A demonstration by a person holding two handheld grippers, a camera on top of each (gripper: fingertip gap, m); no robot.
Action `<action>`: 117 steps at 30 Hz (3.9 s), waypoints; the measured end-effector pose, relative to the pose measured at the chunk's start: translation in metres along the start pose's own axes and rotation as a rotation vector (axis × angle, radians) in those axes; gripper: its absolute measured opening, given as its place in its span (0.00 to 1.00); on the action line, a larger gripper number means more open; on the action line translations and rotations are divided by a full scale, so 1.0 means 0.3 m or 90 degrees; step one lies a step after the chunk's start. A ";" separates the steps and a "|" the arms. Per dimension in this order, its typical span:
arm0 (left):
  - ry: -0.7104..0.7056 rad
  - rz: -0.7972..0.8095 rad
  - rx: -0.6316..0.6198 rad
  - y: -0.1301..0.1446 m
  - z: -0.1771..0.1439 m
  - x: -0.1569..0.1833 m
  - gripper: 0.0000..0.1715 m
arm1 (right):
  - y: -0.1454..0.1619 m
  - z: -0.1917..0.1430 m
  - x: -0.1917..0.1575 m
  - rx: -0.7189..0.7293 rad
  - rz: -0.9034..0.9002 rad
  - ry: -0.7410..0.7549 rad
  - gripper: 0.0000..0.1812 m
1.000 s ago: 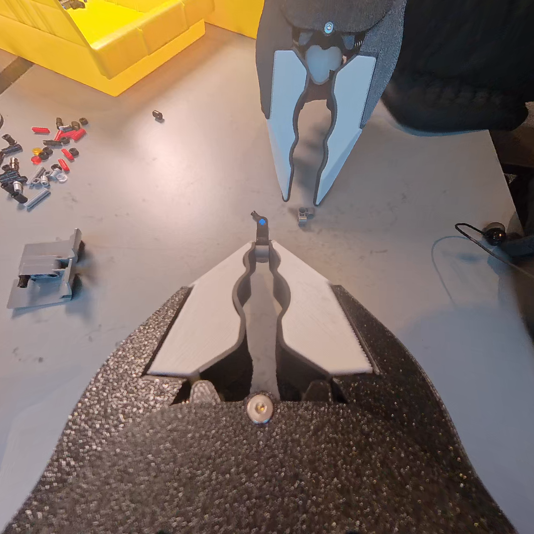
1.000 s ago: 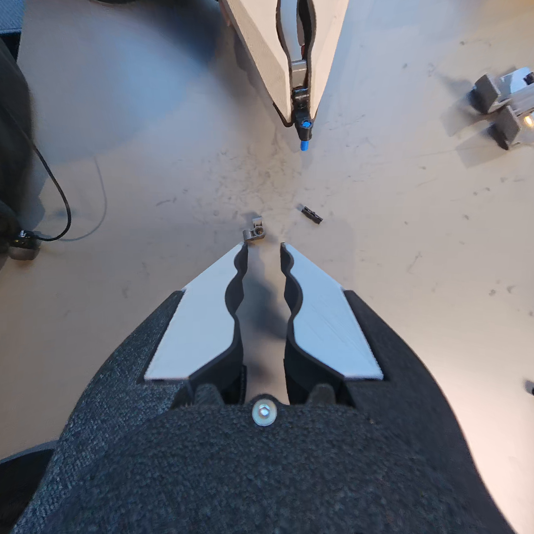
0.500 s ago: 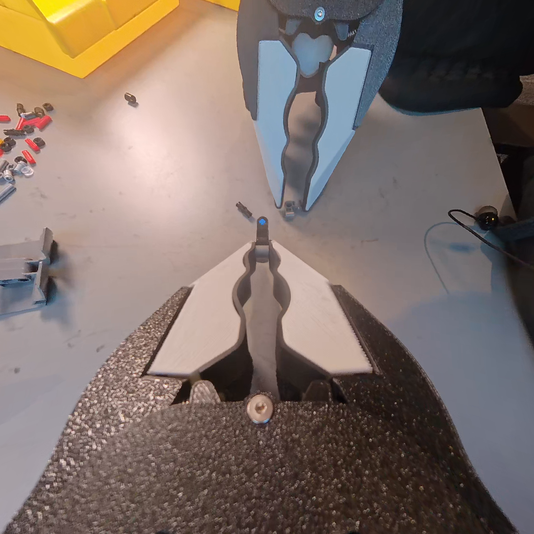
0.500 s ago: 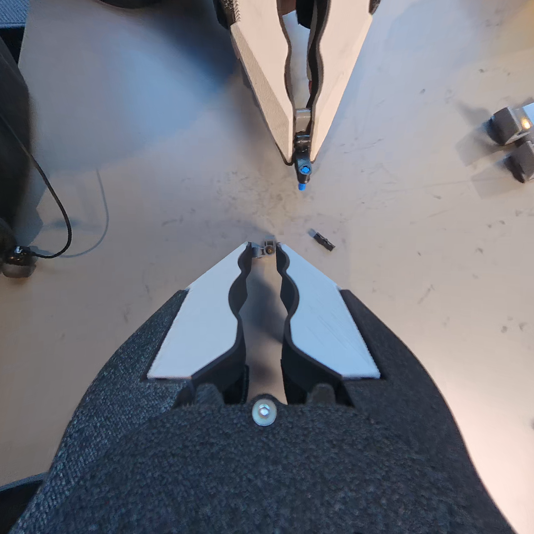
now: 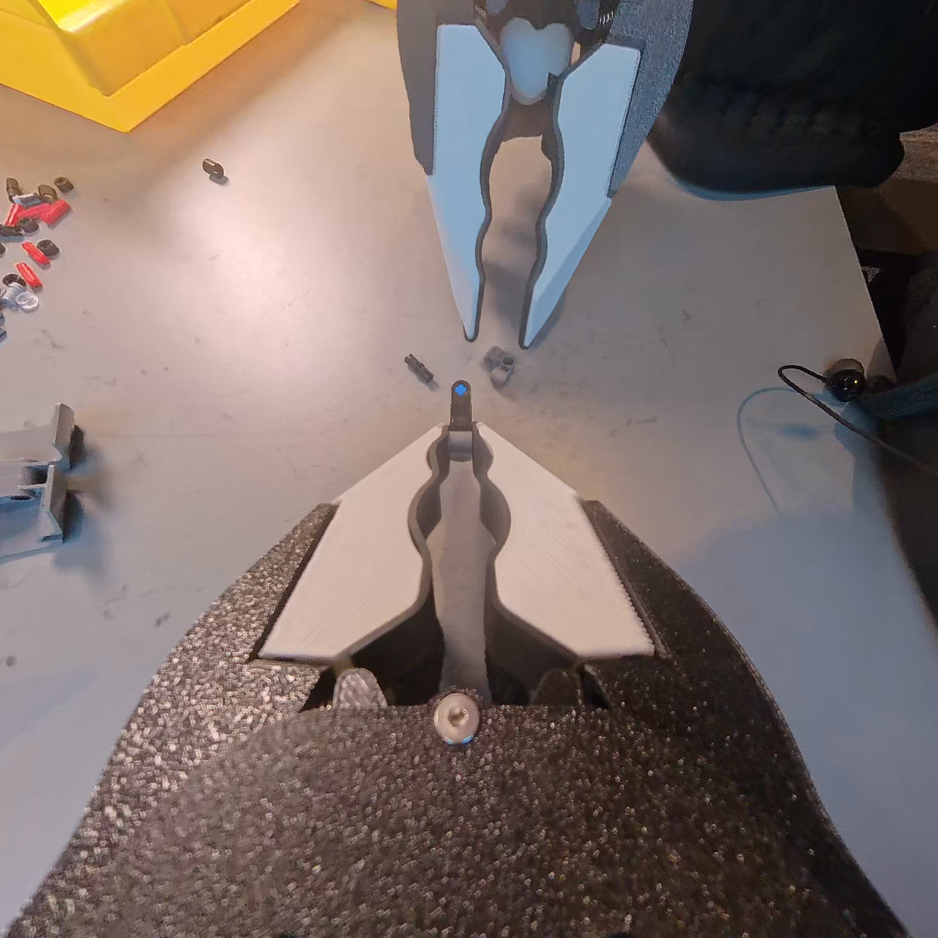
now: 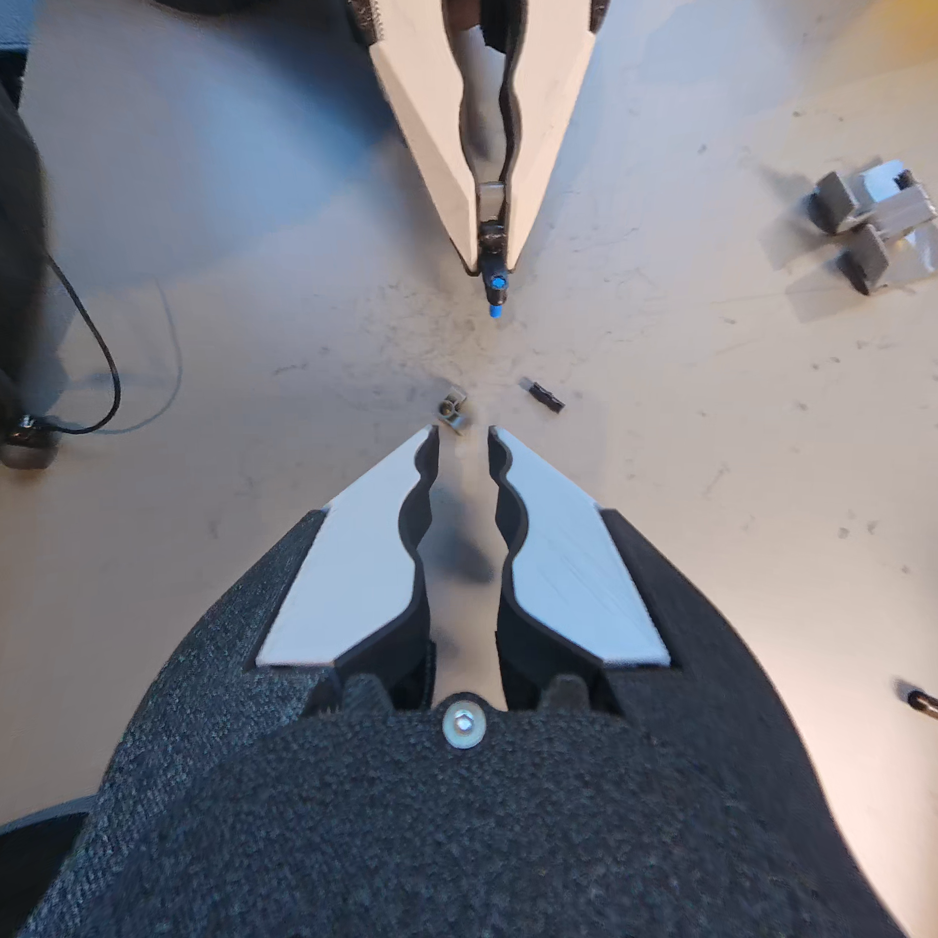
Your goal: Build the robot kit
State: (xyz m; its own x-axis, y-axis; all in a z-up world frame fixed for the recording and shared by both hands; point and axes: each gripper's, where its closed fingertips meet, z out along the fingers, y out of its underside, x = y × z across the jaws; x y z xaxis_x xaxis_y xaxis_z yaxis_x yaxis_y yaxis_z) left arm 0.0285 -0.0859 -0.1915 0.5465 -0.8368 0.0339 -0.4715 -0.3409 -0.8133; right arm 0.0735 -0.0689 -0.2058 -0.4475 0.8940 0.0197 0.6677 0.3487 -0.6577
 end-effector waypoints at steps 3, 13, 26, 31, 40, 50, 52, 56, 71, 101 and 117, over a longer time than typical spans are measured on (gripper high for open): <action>0.002 0.002 -0.003 0.001 0.001 0.003 0.04 | 0.003 0.024 -0.012 -0.010 -0.002 -0.008 0.10; 0.000 0.001 -0.004 0.002 -0.002 0.000 0.04 | -0.006 0.018 -0.032 -0.014 -0.005 -0.020 0.10; -0.002 0.003 -0.006 0.002 -0.005 0.000 0.04 | -0.031 0.019 -0.103 0.003 -0.028 -0.079 0.09; 0.000 0.004 -0.006 0.001 -0.005 0.003 0.04 | -0.017 0.017 -0.049 0.000 -0.012 -0.037 0.10; 0.001 0.005 -0.009 0.002 -0.005 0.005 0.04 | -0.029 0.029 -0.069 0.000 -0.022 -0.046 0.09; 0.002 0.006 -0.012 0.005 -0.004 0.006 0.04 | -0.041 0.064 -0.072 -0.012 -0.021 -0.035 0.06; 0.002 0.006 -0.012 0.005 -0.004 0.006 0.04 | -0.045 0.068 -0.068 -0.010 -0.015 -0.030 0.04; 0.000 0.006 -0.012 0.004 -0.006 0.004 0.04 | -0.057 0.078 -0.052 -0.008 0.003 -0.010 0.04; -0.022 -0.011 -0.019 0.018 -0.015 -0.030 0.04 | -0.089 0.081 -0.007 0.024 0.069 0.019 0.10; 0.023 0.015 -0.042 0.029 0.015 0.012 0.04 | -0.152 0.052 0.024 0.133 0.030 0.011 0.01; 0.053 0.013 -0.056 0.042 0.017 0.020 0.04 | -0.145 0.066 0.013 0.121 0.063 -0.008 0.01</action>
State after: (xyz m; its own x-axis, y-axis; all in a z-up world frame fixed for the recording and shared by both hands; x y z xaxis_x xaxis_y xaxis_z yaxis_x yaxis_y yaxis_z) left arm 0.0293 -0.0929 -0.2045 0.4787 -0.8754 0.0680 -0.5429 -0.3560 -0.7606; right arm 0.0310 -0.0861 -0.1919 -0.3931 0.9175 -0.0601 0.5852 0.1992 -0.7861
